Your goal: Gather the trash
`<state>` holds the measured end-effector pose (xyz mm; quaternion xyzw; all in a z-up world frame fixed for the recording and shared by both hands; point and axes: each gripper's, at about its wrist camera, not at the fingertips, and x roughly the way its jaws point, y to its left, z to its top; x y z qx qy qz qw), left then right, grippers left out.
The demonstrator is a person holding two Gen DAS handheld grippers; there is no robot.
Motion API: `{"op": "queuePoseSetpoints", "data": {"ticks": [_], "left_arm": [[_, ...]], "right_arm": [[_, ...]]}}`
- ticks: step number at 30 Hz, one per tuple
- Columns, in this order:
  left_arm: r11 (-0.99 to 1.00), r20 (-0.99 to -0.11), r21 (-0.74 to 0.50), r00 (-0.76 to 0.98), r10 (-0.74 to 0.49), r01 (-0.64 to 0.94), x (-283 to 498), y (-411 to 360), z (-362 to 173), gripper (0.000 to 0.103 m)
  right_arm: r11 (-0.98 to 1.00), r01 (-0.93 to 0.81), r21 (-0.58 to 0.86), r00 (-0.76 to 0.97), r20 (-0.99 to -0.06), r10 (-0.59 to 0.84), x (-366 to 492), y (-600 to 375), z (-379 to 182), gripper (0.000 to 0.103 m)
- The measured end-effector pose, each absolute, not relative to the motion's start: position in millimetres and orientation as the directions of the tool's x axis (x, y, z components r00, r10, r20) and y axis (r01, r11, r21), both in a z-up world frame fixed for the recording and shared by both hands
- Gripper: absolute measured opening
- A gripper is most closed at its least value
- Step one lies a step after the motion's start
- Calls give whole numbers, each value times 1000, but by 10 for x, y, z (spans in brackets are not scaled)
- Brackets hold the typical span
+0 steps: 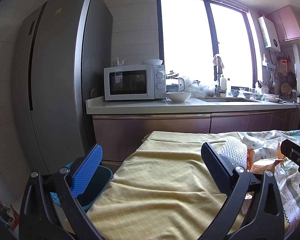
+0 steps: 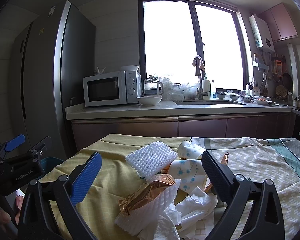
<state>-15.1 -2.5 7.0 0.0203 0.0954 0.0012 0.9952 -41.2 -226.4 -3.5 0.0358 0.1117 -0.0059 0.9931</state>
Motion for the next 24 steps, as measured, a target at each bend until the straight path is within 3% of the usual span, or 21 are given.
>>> {"op": "queuePoseSetpoints", "data": {"ticks": [24], "left_arm": [[999, -210, 49, 978, 0, 11, -104, -111, 13, 97]], "right_arm": [[995, 15, 95, 971, -238, 8, -381, -2355, -82, 97]]}}
